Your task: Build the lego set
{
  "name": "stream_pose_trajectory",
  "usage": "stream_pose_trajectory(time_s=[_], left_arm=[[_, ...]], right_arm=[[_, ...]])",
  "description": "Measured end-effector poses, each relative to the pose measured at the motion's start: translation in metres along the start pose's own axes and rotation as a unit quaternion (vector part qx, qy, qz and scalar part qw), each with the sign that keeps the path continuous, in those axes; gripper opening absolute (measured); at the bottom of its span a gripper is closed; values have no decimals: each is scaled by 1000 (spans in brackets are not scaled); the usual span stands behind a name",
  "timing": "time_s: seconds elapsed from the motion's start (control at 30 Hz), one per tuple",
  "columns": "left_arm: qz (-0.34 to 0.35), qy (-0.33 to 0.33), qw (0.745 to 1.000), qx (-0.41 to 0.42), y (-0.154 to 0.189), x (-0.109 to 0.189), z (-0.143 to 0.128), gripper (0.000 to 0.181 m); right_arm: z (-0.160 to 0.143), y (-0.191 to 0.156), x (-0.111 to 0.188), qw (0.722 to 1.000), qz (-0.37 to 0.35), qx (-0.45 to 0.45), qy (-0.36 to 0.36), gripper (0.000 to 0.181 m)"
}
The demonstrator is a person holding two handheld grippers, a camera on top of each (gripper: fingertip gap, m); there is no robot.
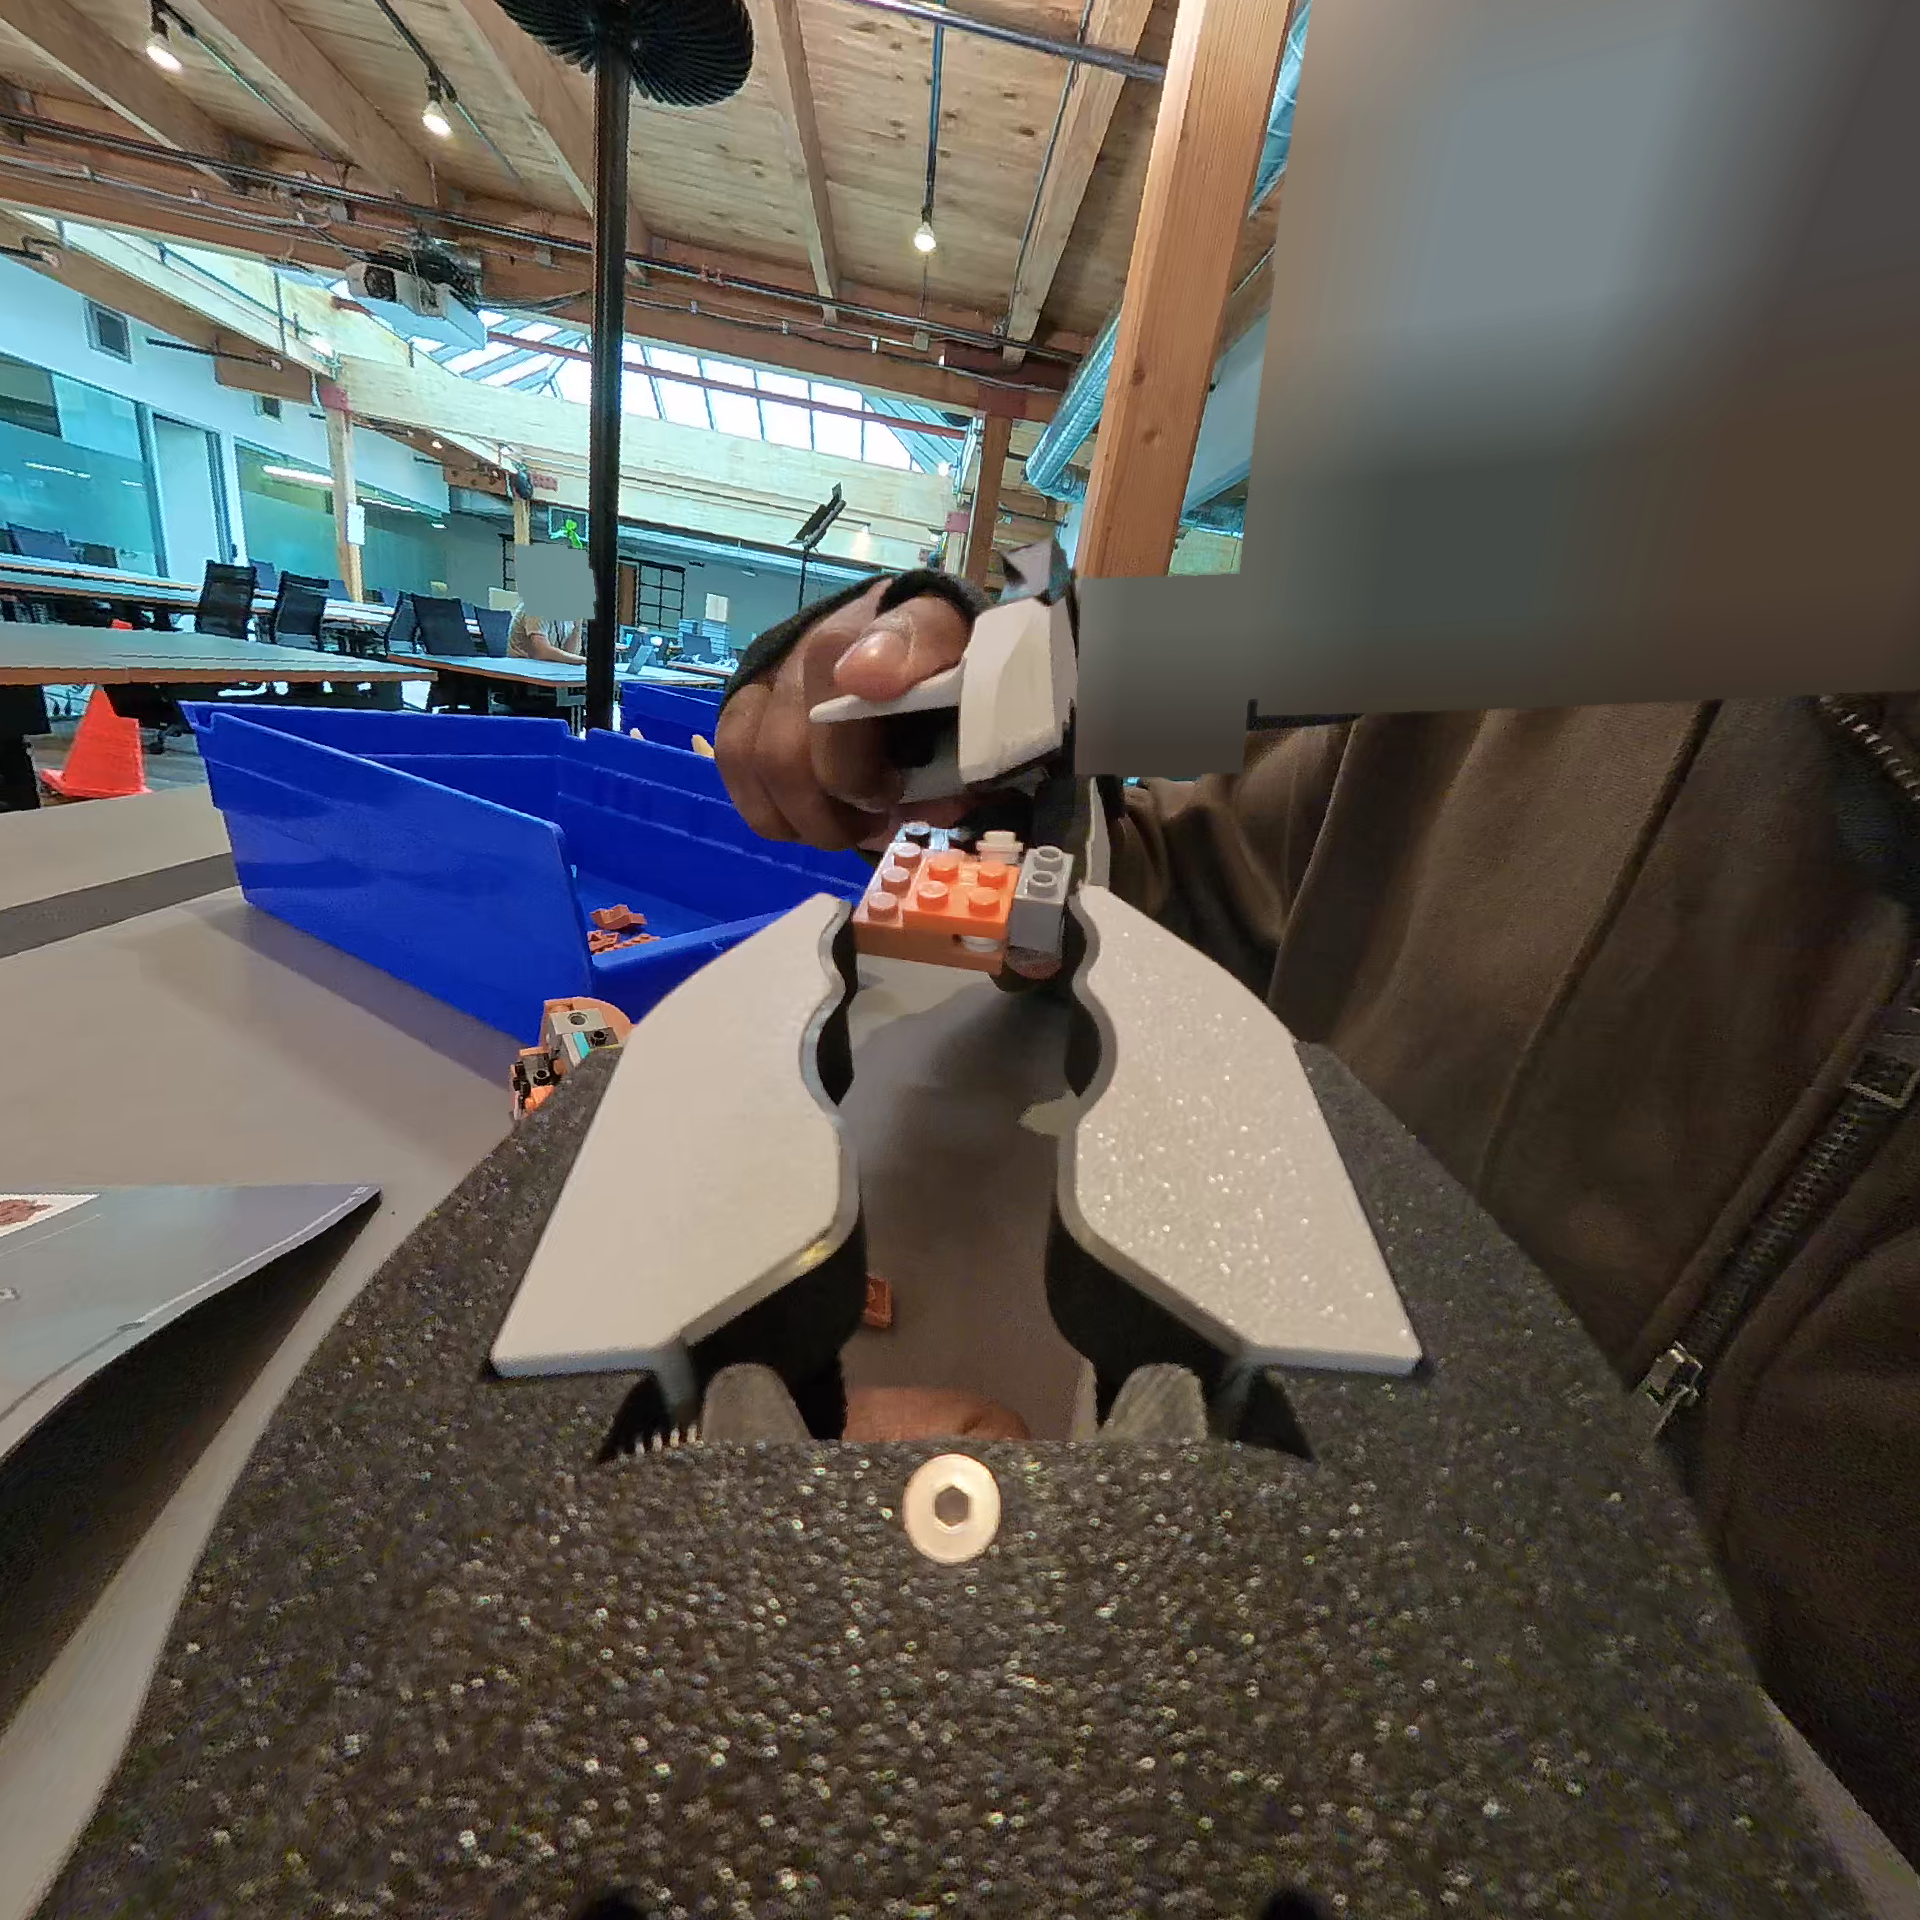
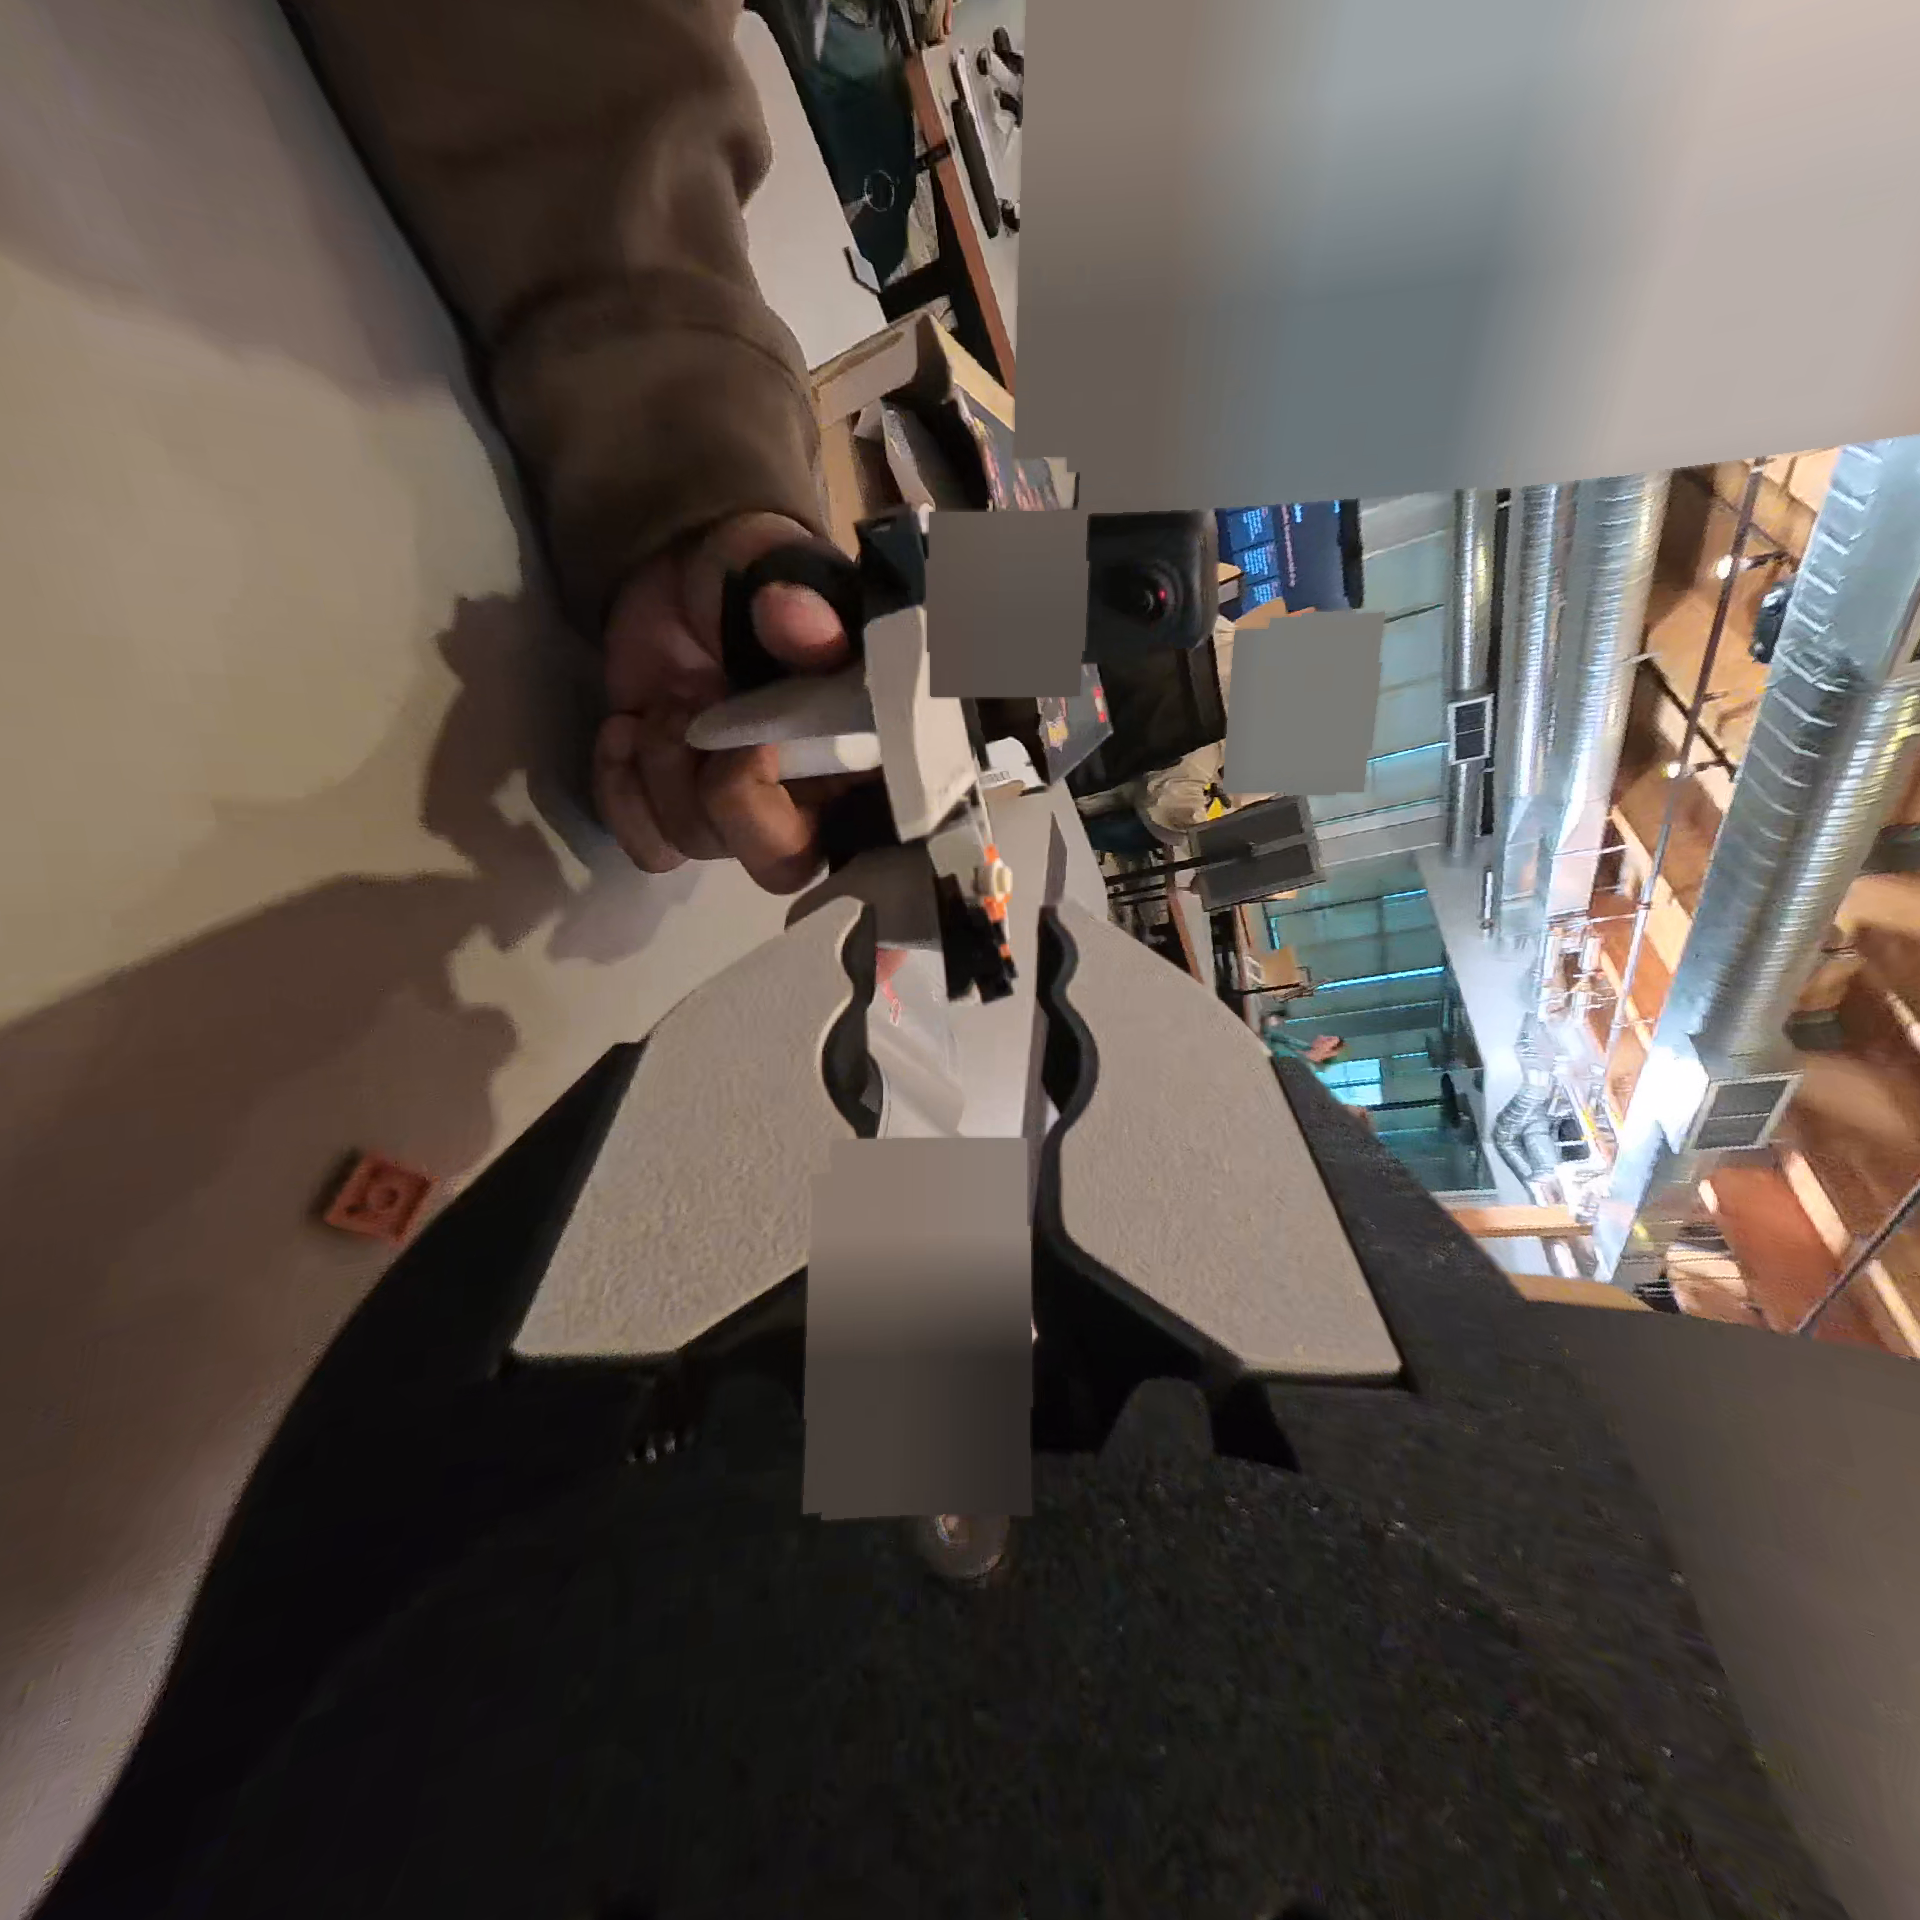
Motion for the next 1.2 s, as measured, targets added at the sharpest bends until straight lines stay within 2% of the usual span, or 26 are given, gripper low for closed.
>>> stream_pose_trajectory(time_s=[0.2,0.6,1.2], left_arm=[[-2,-10,1000,-3,1,-1,-3,38],[-9,-29,1000,8,2,-2,-8,38],[-13,-55,998,22,1,-2,-13,38]], right_arm=[[0,3,-4,999,-23,40,-26,30],[-5,-2,-11,990,-18,110,-85,12],[-7,-8,-14,984,-1,139,-113,12]])
Point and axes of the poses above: each gripper's, where its closed fingertips meet, x back along the fingers, z out of its top, y = z × x across the jaws, the point moved 1 cm from there along x, back along the fingers, and after that the axes turned 13 degrees about z, right-handed, at the moved point
